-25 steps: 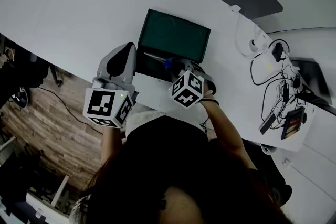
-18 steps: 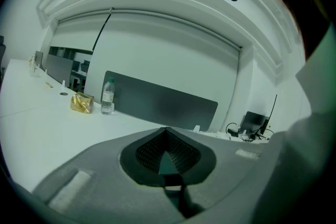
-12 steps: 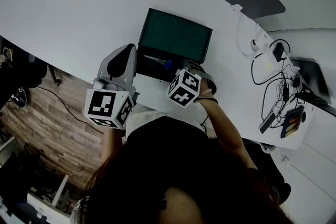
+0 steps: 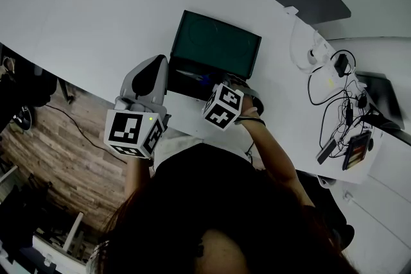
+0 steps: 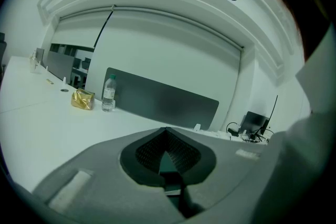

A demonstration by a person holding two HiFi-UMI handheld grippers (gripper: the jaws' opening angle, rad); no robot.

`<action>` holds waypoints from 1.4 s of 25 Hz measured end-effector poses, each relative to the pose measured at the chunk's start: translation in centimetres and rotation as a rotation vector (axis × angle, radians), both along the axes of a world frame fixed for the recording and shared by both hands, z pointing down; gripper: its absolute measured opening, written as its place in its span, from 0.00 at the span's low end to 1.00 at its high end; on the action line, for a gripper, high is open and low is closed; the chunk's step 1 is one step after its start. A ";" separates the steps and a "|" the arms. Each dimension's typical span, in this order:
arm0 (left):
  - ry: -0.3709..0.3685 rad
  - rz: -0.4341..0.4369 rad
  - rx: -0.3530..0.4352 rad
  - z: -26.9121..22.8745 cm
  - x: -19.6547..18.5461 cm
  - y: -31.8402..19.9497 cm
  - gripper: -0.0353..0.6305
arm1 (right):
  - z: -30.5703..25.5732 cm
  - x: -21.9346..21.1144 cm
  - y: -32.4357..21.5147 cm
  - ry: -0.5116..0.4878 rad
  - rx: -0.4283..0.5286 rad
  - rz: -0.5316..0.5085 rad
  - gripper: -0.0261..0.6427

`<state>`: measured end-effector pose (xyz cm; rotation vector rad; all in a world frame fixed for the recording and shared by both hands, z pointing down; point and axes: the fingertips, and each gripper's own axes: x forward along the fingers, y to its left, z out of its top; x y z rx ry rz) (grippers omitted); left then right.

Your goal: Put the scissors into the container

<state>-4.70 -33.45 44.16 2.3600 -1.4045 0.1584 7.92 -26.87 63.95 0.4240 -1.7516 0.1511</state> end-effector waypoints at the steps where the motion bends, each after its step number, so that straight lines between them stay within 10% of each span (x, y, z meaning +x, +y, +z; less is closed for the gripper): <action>1: 0.001 -0.002 -0.002 0.0 -0.1 0.0 0.07 | 0.1 0.0 0.0 0.002 -0.004 0.000 0.17; 35: -0.018 0.026 -0.022 0.6 0.8 0.8 0.07 | 0.2 -0.1 0.1 -0.012 -0.038 -0.006 0.18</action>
